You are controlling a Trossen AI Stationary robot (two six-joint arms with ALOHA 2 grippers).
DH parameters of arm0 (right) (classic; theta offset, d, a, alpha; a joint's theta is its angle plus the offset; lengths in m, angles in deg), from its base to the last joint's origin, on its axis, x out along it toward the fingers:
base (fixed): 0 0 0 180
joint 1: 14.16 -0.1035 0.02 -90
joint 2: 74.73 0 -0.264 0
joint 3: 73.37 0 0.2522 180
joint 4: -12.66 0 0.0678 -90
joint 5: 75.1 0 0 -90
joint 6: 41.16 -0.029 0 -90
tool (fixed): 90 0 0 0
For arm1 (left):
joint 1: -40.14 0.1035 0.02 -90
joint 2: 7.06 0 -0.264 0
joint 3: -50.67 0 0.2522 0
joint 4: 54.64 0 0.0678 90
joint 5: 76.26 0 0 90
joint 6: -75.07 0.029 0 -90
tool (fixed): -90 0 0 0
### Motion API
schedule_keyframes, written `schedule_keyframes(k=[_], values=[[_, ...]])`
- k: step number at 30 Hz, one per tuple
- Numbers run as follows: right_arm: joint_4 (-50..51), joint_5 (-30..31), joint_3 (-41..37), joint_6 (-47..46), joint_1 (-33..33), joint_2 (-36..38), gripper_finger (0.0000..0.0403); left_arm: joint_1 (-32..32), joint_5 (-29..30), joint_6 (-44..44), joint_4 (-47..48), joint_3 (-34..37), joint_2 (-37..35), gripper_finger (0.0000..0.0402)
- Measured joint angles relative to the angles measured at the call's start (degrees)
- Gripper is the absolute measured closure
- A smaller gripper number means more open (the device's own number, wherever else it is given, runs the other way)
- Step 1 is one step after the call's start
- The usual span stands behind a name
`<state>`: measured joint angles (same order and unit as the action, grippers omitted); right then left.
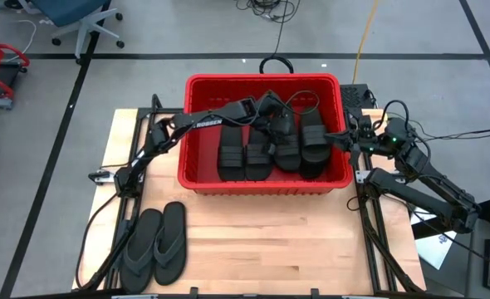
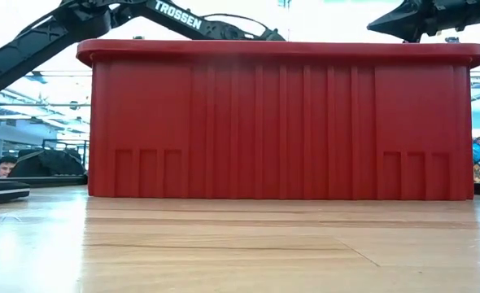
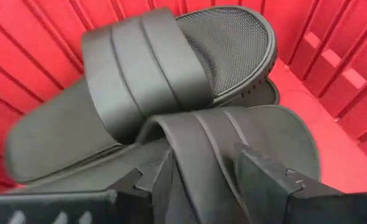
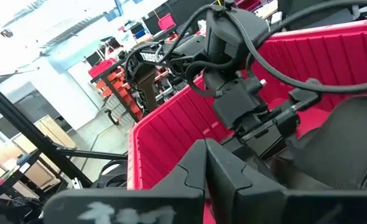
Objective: Pick and place slides into bin
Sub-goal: Put the black slide into the red container, then put the black slipper into the red container
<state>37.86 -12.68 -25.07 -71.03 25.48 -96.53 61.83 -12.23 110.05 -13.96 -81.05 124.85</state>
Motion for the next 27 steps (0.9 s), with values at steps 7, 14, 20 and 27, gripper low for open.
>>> schedule_keyframes(k=[7, 14, 20, 27], values=[[0.0, -2.9, 0.0, 0.5, 0.0, 0.0, 0.0403, -0.1, 3.8, 1.4, -0.1, -0.8, -4.3, 0.0230], [0.2, -4.3, 0.0, 3.7, 0.0, 0.0, 0.0403, -0.4, 5.8, 4.3, -0.1, -0.8, -11.9, 0.0253], [0.2, -5.7, 0.0, 7.4, 0.0, 0.0, 0.0403, -0.5, 3.6, 5.7, -0.4, -0.8, -23.6, 0.0355], [0.0, -5.7, 0.0, 12.5, 0.0, -0.9, 0.0403, 0.1, -2.6, -11.3, 0.0, -0.9, -39.0, 0.0390]])
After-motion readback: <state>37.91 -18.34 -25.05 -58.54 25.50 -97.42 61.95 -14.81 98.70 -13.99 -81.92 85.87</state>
